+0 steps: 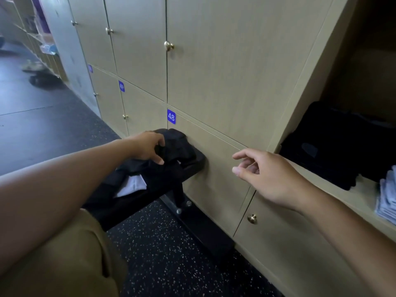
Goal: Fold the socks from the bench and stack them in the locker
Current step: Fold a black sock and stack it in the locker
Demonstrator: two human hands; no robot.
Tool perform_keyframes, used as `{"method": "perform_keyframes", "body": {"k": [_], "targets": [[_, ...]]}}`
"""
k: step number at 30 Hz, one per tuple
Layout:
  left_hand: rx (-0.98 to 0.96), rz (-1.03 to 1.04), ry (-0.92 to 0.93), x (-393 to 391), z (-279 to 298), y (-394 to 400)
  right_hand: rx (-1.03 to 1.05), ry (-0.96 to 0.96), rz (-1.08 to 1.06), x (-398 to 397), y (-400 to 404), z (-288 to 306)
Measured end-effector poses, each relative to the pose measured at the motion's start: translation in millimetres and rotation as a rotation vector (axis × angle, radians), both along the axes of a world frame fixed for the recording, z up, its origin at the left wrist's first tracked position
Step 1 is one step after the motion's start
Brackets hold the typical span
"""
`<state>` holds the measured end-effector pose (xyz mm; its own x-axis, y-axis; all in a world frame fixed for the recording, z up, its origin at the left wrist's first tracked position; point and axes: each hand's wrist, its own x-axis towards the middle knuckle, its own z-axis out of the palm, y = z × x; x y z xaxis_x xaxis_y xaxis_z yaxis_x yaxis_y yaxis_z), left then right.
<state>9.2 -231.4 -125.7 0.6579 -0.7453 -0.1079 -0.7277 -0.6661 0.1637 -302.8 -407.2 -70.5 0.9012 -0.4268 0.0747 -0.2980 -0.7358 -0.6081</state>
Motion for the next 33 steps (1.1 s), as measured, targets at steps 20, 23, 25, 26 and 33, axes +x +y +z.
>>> {"method": "perform_keyframes", "body": {"k": [20,23,25,26,33], "targets": [[-0.726,0.055,0.212,-52,70,-9,0.149,-0.052,0.001,15,-6,-5],[-0.799,0.031,0.426,-77,72,-22,0.221,-0.137,-0.010,23,2,-3],[-0.864,0.024,0.590,-95,72,-30,0.266,-0.212,-0.021,26,9,1],[-0.895,0.025,0.673,-104,71,-33,0.291,-0.258,-0.025,26,10,3],[-0.959,0.036,0.974,-143,68,-47,0.295,-0.374,-0.069,26,9,4]]}}
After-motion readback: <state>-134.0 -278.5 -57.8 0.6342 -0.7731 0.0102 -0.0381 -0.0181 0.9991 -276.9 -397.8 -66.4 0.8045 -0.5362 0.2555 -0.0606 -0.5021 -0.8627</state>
